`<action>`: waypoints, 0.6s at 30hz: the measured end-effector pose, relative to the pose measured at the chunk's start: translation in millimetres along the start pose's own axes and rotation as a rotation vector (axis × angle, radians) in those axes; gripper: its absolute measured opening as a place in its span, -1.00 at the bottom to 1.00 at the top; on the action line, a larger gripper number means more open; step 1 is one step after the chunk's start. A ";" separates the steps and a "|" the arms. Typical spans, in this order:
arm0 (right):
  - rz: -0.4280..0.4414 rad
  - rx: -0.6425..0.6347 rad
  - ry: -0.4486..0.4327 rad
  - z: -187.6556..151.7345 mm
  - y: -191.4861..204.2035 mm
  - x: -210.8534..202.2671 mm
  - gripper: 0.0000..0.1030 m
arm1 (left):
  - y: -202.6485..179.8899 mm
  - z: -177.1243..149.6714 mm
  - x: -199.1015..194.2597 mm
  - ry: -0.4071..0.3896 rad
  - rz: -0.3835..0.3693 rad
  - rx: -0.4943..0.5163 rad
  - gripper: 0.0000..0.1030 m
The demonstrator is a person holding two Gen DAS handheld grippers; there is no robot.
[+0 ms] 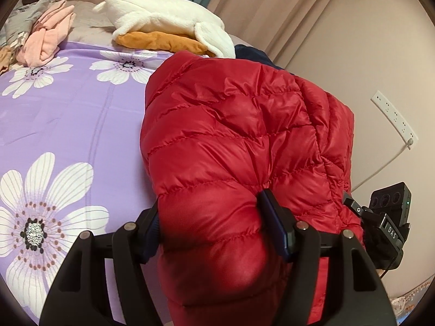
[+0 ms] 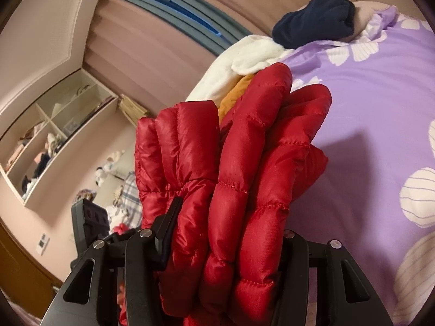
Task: Fold large clothes
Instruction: 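Hold the red jacket bundle closed in both tools and carry it forward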
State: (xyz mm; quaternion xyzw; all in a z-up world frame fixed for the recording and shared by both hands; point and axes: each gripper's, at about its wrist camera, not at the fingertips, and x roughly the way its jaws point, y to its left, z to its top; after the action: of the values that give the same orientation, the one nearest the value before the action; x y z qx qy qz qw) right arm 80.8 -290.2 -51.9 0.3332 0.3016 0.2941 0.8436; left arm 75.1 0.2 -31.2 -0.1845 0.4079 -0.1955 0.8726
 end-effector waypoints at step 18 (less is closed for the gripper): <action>0.035 -0.056 0.053 10.1 7.6 28.3 0.00 | 27.3 12.5 -18.7 -0.051 0.023 -0.051 0.27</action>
State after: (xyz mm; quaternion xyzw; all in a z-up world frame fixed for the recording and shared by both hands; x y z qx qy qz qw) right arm 103.9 -269.8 -49.0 0.3065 0.3097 0.3259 0.8390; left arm 79.0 34.8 -24.9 -0.2068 0.3924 -0.1702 0.8799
